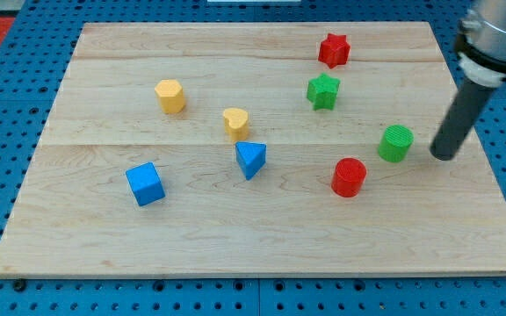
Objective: Push blue triangle below yellow hexagon
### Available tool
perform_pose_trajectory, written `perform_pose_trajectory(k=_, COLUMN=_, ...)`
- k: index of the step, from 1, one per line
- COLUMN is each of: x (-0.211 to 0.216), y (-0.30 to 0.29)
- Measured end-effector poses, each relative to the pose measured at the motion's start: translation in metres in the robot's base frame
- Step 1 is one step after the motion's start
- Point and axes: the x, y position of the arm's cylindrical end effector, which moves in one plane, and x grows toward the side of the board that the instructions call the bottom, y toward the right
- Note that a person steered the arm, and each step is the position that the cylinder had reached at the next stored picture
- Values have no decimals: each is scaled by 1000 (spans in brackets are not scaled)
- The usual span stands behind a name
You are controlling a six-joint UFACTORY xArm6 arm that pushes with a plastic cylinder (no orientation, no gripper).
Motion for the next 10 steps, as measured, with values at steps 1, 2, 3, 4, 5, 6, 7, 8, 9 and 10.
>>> perform_pose_trajectory(k=1, x=-30, y=-67)
perform_pose_trajectory(k=2, x=-46, y=-102)
perform_pose_trajectory(k=3, x=-48, y=-86)
perform_pose_trajectory(k=4, x=-43, y=-44)
perform_pose_trajectory(k=5, x=-16, y=-11)
perform_pose_trajectory(k=6, x=33, y=-11)
perform_pose_trajectory(k=7, x=68, y=-16)
perform_pose_trajectory(k=8, x=87, y=-16)
perform_pose_trajectory(k=9, x=87, y=-17)
perform_pose_trajectory(k=10, x=99, y=-30)
